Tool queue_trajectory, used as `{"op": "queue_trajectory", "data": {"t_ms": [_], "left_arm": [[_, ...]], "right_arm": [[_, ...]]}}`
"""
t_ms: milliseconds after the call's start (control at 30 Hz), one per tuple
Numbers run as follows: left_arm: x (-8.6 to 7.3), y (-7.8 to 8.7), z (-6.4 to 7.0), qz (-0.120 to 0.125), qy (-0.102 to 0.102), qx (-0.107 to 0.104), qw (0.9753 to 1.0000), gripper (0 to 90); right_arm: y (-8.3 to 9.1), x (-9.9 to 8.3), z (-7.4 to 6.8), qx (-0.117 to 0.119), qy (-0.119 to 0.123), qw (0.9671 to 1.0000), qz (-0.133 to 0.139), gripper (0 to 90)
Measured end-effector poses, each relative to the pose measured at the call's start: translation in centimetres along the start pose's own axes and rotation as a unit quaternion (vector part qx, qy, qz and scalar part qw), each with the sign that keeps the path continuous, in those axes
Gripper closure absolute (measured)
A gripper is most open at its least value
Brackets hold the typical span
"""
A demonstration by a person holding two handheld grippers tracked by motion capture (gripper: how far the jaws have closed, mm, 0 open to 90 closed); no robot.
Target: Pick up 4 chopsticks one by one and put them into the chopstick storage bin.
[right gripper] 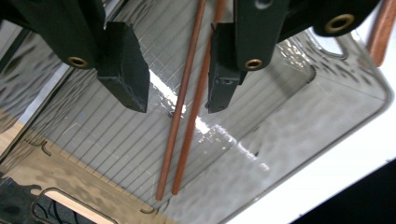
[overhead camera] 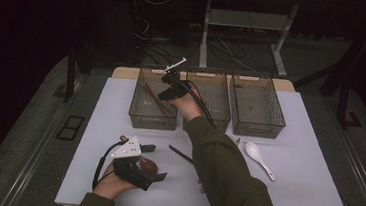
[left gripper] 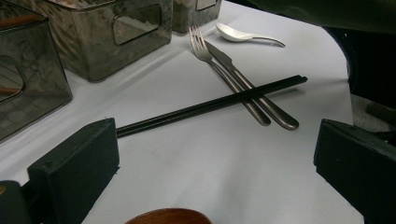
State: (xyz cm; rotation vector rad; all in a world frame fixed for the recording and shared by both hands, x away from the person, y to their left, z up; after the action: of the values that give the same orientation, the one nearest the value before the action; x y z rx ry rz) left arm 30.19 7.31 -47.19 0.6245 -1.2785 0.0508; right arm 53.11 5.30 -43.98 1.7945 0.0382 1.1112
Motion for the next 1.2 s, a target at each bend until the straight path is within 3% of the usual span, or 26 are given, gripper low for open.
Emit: {"op": "queue_trajectory", "data": {"t_ms": [233,433,500,633,833,1200], "left_arm": [[0.0,0.0,-0.1,-0.001,-0.003,0.000,1.0000,0.0],[-0.2,0.0,-0.1,-0.005,-0.001,0.002,1.0000,0.0],[-0.2,0.0,-0.1,-0.007,-0.003,0.002,1.0000,0.0],[-0.3,-0.1,-0.1,-0.009,-0.003,0.003,0.9999,0.0],[-0.3,-0.1,-0.1,-0.013,-0.007,0.005,0.9999,0.0],[-0.5,-0.3,0.0,-0.017,-0.003,0.006,0.9998,0.0]], "right_arm": [[1.5,0.1,-0.5,0.025,0.008,0.9995,0.017,53.8],[3.2,-0.4,-1.2,0.065,0.014,0.9973,0.029,47.4],[3.8,-0.7,-1.3,0.070,0.019,0.9968,0.035,42.0],[5.0,-1.4,-1.3,0.076,0.036,0.9954,0.045,39.6],[7.0,-2.7,-0.9,0.092,0.039,0.9930,0.064,38.2],[10.0,-5.4,0.3,0.096,0.045,0.9906,0.085,36.1]]}}
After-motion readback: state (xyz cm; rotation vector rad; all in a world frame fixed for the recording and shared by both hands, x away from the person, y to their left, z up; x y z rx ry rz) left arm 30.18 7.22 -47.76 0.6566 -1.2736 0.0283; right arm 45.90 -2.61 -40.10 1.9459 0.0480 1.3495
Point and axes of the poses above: each handheld gripper's, and its own axes: y roughly backward along the jaws, x roughly out of its top, z roughly to its right, the point moved 10 cm from there along -y, roughly forward along the jaws, and after that the axes turned 1 degree about z, right-handed, at the moved point
